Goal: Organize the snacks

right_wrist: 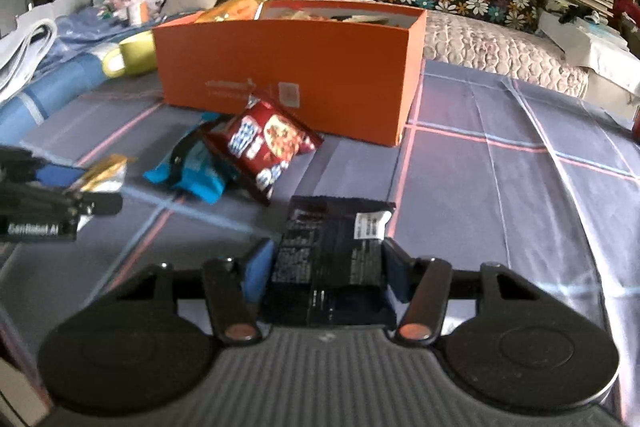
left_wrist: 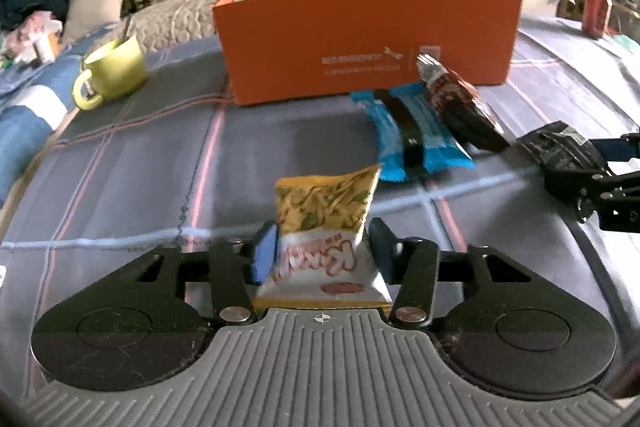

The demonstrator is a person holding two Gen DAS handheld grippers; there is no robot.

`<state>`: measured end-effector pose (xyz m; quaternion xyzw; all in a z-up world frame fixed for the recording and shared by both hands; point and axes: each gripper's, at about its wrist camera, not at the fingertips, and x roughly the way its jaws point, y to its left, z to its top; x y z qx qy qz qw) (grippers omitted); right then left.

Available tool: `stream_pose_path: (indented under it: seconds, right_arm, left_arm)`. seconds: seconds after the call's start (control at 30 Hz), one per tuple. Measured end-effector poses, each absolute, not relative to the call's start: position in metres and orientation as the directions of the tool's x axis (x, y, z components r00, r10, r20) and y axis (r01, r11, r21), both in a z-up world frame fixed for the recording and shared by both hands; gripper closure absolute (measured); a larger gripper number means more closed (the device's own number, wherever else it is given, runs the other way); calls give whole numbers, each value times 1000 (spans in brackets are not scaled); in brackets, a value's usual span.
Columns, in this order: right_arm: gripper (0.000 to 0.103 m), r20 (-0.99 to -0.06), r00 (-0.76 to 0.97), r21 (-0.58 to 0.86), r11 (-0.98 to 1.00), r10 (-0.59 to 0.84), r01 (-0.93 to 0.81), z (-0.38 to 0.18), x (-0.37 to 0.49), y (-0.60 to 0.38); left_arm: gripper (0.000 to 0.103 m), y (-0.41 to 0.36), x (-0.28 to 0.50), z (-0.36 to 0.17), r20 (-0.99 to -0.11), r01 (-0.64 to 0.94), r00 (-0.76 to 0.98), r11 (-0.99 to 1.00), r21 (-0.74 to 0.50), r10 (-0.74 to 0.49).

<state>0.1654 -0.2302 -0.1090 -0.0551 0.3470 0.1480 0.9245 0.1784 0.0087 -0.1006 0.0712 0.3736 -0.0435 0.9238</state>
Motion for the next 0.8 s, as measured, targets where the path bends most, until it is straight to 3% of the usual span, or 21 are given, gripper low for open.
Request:
stream_pose_path:
  seconds: [0.17, 0.2, 0.23, 0.27, 0.3, 0.4, 0.47, 0.53, 0.57, 0.6, 0.8]
  right_arm:
    - [42, -651, 714, 12, 944, 257, -329, -109, 151, -241]
    - [35, -650, 713, 22, 944, 263, -328, -109, 150, -243]
    - [18, -653, 709, 36, 946, 266, -321, -110, 151, -245]
    - [9, -653, 709, 48, 949, 267, -313, -110, 152, -247]
    - [6, -643, 717, 52, 949, 270, -310, -108, 152, -247]
    - [6, -622, 739, 17, 948, 259, -318, -104, 146, -242]
    - [14, -648, 715, 10, 942, 261, -336, -109, 148, -237]
    - [34, -647, 717, -9, 938, 258, -346, -112, 147, -235]
    - [42, -645, 717, -1, 938, 264, -346, -110, 147, -236]
    - [46, -646, 715, 13, 940, 268, -340, -109, 147, -239]
    - [55, -597, 732, 187, 944, 328, -271, -90, 146, -262]
  left_arm:
    - [84, 3, 158, -100, -704, 159, 709, 982, 105, -40]
    - [78, 2, 155, -99, -706, 166, 707, 980, 107, -43]
    - [71, 1, 155, -99, -708, 169, 705, 979, 111, -42]
    - [48, 0, 157, -98, -710, 169, 703, 979, 115, -38]
    - [36, 0, 159, -98, -707, 162, 707, 979, 121, -30]
    - [35, -2, 167, -94, -690, 151, 723, 979, 140, -13]
    - [43, -3, 170, -98, -701, 164, 713, 976, 145, -16]
    - [56, -1, 170, -102, -705, 168, 709, 977, 131, -28]
    - [82, 1, 170, -101, -710, 182, 702, 979, 92, -63]
    - [92, 5, 170, -99, -718, 187, 689, 981, 50, -95]
    - [95, 17, 172, -77, -696, 177, 705, 984, -10, -134]
